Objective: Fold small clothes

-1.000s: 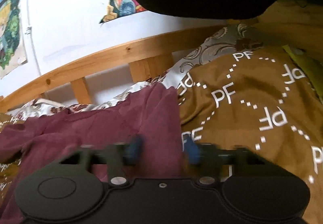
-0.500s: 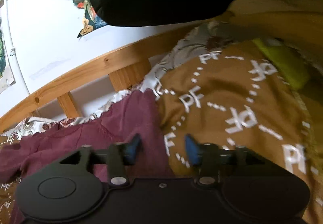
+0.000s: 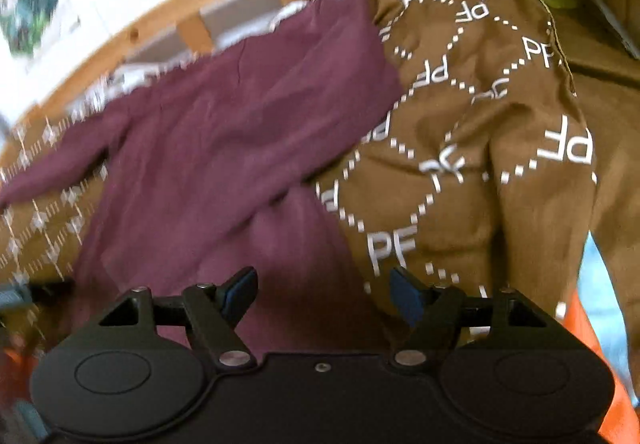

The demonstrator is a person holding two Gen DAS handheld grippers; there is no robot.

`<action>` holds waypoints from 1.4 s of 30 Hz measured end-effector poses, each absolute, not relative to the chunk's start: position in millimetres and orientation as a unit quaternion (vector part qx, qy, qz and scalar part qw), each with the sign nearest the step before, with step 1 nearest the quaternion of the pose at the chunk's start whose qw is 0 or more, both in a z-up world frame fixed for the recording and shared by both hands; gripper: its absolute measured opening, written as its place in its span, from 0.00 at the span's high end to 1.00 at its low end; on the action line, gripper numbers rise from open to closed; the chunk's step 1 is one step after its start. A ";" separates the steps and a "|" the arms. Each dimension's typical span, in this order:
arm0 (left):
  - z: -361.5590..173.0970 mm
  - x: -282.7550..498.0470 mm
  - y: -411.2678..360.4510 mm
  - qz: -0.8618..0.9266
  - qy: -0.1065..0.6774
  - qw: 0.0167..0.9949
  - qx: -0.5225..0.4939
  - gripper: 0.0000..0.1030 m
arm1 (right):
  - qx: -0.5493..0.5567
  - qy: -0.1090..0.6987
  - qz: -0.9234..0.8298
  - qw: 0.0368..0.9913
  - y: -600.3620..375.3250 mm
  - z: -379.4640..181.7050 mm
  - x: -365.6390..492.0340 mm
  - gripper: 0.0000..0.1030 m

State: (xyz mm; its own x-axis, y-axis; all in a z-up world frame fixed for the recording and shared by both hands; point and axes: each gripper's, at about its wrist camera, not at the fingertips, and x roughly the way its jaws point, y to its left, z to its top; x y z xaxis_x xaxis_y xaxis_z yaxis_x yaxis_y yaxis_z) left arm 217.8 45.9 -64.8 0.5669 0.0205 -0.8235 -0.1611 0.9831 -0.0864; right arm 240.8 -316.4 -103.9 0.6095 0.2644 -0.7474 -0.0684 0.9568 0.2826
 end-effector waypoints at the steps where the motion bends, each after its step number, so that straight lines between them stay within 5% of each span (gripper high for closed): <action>1: -65.7 216.4 50.6 0.064 0.472 0.876 -0.075 0.01 | 0.107 0.438 0.091 0.888 -313.2 -104.5 238.6 0.28; 4: -74.1 214.0 66.6 0.073 0.507 0.852 -0.106 0.04 | 0.113 0.455 0.087 0.879 -310.1 -110.6 234.9 0.34; 9: -82.1 215.4 72.2 0.052 0.537 0.831 -0.136 0.29 | 0.109 0.471 0.065 0.873 -308.5 -115.9 225.4 0.72; 11: -82.1 211.9 66.2 0.053 0.536 0.835 -0.115 0.46 | 0.105 0.476 0.067 0.871 -307.6 -114.9 223.7 0.86; 13: -80.4 207.5 64.5 0.048 0.534 0.838 -0.107 0.80 | 0.106 0.477 0.073 0.869 -307.6 -112.0 221.4 0.92; 16: -73.6 198.3 62.4 0.051 0.520 0.847 -0.100 0.96 | 0.125 0.471 0.081 0.869 -311.9 -104.2 216.4 0.94; 25: -25.0 156.5 68.3 0.020 0.499 0.864 -0.069 0.96 | 0.226 0.470 0.122 0.844 -347.9 -68.2 182.8 0.95; 32: -47.3 157.9 71.9 0.022 0.540 0.839 -0.070 0.95 | 0.199 0.505 0.111 0.833 -349.1 -69.5 168.1 0.95; 35: -47.8 159.3 64.2 0.026 0.536 0.842 -0.055 0.84 | 0.180 0.507 0.103 0.836 -339.5 -72.5 168.9 0.93; 37: -46.7 159.3 63.4 0.031 0.533 0.844 -0.048 0.53 | 0.154 0.504 0.108 0.843 -329.4 -69.7 168.7 0.85; 40: -36.3 156.3 67.4 0.047 0.505 0.860 -0.060 0.31 | 0.111 0.490 0.114 0.857 -317.7 -64.0 165.0 0.67; 42: -25.8 155.1 74.2 0.062 0.477 0.874 -0.075 0.24 | 0.090 0.471 0.125 0.869 -311.6 -57.8 163.8 0.43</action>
